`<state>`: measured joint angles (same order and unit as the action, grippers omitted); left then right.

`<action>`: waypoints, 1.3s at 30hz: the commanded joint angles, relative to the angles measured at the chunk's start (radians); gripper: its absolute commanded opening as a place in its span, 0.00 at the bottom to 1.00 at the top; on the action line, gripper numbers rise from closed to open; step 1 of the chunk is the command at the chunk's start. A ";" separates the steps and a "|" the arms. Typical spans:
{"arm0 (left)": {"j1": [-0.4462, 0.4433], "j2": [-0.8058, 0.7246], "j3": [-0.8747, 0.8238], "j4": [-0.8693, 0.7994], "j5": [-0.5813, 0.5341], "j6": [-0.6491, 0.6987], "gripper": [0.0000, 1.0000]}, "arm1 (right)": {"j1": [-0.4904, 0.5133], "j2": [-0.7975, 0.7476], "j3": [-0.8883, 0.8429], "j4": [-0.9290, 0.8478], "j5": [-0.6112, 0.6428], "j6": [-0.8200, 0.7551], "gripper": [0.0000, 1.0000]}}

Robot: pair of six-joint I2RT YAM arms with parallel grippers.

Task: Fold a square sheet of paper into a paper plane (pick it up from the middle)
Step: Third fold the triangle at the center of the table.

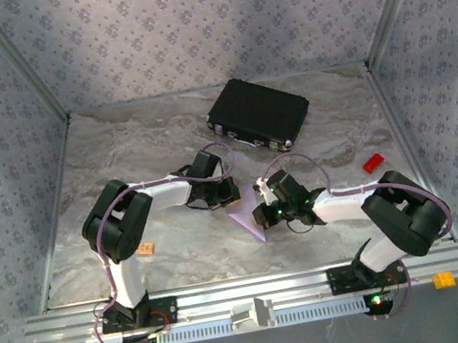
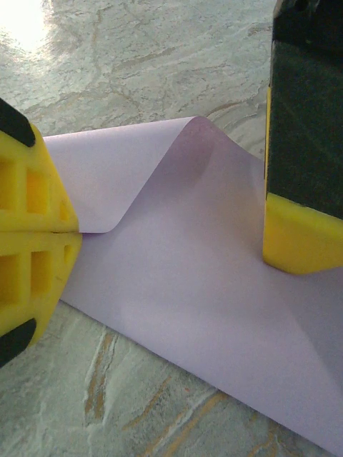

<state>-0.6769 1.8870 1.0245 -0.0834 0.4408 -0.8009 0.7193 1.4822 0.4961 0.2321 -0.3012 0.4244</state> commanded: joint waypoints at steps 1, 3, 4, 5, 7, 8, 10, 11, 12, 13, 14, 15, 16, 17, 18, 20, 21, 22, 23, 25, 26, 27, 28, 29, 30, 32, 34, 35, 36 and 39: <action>-0.009 0.006 -0.018 -0.051 -0.031 0.007 0.08 | -0.006 0.008 0.024 -0.006 -0.005 0.019 0.03; -0.008 0.007 -0.017 -0.050 -0.030 0.008 0.08 | -0.008 0.008 0.024 -0.004 -0.010 0.020 0.03; -0.008 0.007 -0.016 -0.050 -0.030 0.007 0.08 | -0.008 0.006 0.024 0.000 -0.015 0.022 0.03; -0.008 0.007 -0.017 -0.050 -0.030 0.007 0.08 | -0.008 0.005 0.023 0.005 -0.020 0.025 0.03; -0.008 0.007 -0.017 -0.051 -0.031 0.009 0.08 | -0.008 0.004 0.020 0.011 -0.036 0.027 0.03; -0.007 0.007 -0.017 -0.052 -0.031 0.009 0.08 | -0.008 0.003 0.019 0.014 -0.043 0.026 0.03; -0.009 0.007 -0.019 -0.050 -0.030 0.007 0.08 | -0.009 0.004 0.017 0.008 -0.031 0.028 0.03; -0.008 0.007 -0.020 -0.049 -0.030 0.008 0.08 | -0.009 0.004 0.018 0.007 -0.027 0.027 0.03; -0.008 0.007 -0.020 -0.048 -0.030 0.008 0.08 | -0.010 0.003 0.018 0.007 -0.027 0.025 0.03; -0.008 0.007 -0.020 -0.048 -0.029 0.007 0.08 | -0.011 0.004 0.021 0.005 -0.029 0.025 0.03; -0.008 0.007 -0.020 -0.049 -0.030 0.008 0.08 | -0.011 0.004 0.023 0.004 -0.032 0.025 0.03; -0.008 0.006 -0.020 -0.049 -0.030 0.008 0.08 | -0.011 0.004 0.023 0.005 -0.033 0.025 0.03; -0.008 0.005 -0.020 -0.049 -0.030 0.007 0.08 | -0.011 0.003 0.024 0.004 -0.034 0.025 0.03; -0.007 0.006 -0.020 -0.049 -0.031 0.008 0.08 | -0.011 0.003 0.024 0.007 -0.037 0.024 0.03; -0.009 0.006 -0.020 -0.050 -0.030 0.008 0.08 | -0.011 0.001 0.024 0.006 -0.040 0.025 0.03; -0.007 0.007 -0.020 -0.049 -0.031 0.008 0.08 | -0.011 -0.003 0.026 0.000 -0.034 0.025 0.03; -0.008 0.007 -0.020 -0.048 -0.031 0.008 0.08 | -0.011 -0.003 0.025 0.000 -0.031 0.025 0.03; -0.007 0.007 -0.020 -0.049 -0.031 0.008 0.08 | -0.011 -0.003 0.026 -0.001 -0.025 0.022 0.03; -0.008 0.009 -0.018 -0.050 -0.030 0.008 0.08 | -0.011 -0.003 0.028 -0.007 -0.015 0.022 0.03; -0.008 0.009 -0.017 -0.050 -0.030 0.007 0.08 | -0.011 -0.002 0.030 -0.022 0.012 0.025 0.03; -0.008 0.008 -0.017 -0.050 -0.029 0.007 0.08 | -0.011 -0.002 0.030 -0.028 0.021 0.023 0.03; -0.008 0.008 -0.017 -0.049 -0.030 0.007 0.08 | -0.012 -0.001 0.030 -0.027 0.022 0.022 0.03; -0.009 0.009 -0.017 -0.050 -0.030 0.007 0.08 | -0.012 0.000 0.031 -0.027 0.020 0.022 0.03; -0.007 0.010 -0.017 -0.049 -0.030 0.007 0.08 | -0.012 0.003 0.034 -0.026 0.015 0.022 0.03; -0.008 0.010 -0.018 -0.050 -0.030 0.007 0.08 | -0.013 0.007 0.037 -0.028 0.010 0.022 0.03; -0.007 0.009 -0.017 -0.050 -0.030 0.006 0.08 | -0.012 0.016 0.040 -0.026 -0.002 0.022 0.03; -0.007 0.007 -0.019 -0.049 -0.030 0.007 0.08 | -0.012 0.024 0.042 -0.022 -0.011 0.024 0.03; -0.007 0.005 -0.020 -0.050 -0.030 0.007 0.08 | -0.013 0.026 0.043 -0.021 -0.017 0.023 0.03; -0.008 0.006 -0.020 -0.050 -0.030 0.006 0.08 | -0.011 0.028 0.044 -0.020 -0.021 0.024 0.03; -0.008 0.003 -0.021 -0.050 -0.031 0.007 0.08 | -0.011 0.029 0.045 -0.024 -0.027 0.022 0.03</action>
<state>-0.6769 1.8870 1.0241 -0.0834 0.4408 -0.8009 0.7128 1.5009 0.5163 0.2237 -0.3138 0.4377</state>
